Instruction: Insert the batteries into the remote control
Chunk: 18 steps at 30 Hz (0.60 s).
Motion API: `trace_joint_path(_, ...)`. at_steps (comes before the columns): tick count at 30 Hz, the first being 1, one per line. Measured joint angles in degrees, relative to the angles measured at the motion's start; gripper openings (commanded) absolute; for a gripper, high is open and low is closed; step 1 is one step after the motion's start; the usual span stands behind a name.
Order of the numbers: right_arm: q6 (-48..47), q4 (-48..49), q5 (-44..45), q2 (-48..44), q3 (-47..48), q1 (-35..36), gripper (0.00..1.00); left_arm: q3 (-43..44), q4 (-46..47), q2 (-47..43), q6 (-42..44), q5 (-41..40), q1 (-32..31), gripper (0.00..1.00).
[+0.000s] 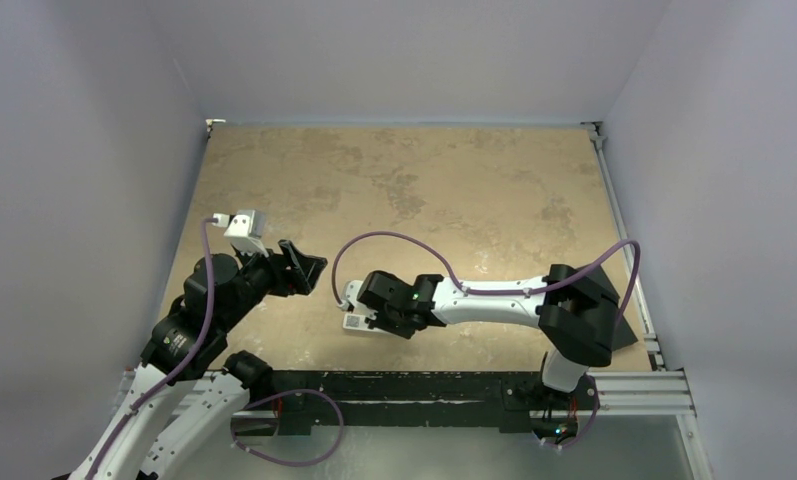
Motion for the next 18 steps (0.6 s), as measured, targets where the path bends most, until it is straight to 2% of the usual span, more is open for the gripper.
trace_joint_path(18, 0.15, 0.22, 1.25, 0.0, 0.0, -0.37, 0.28, 0.0, 0.0, 0.0, 0.0, 0.0, 0.0, 0.79)
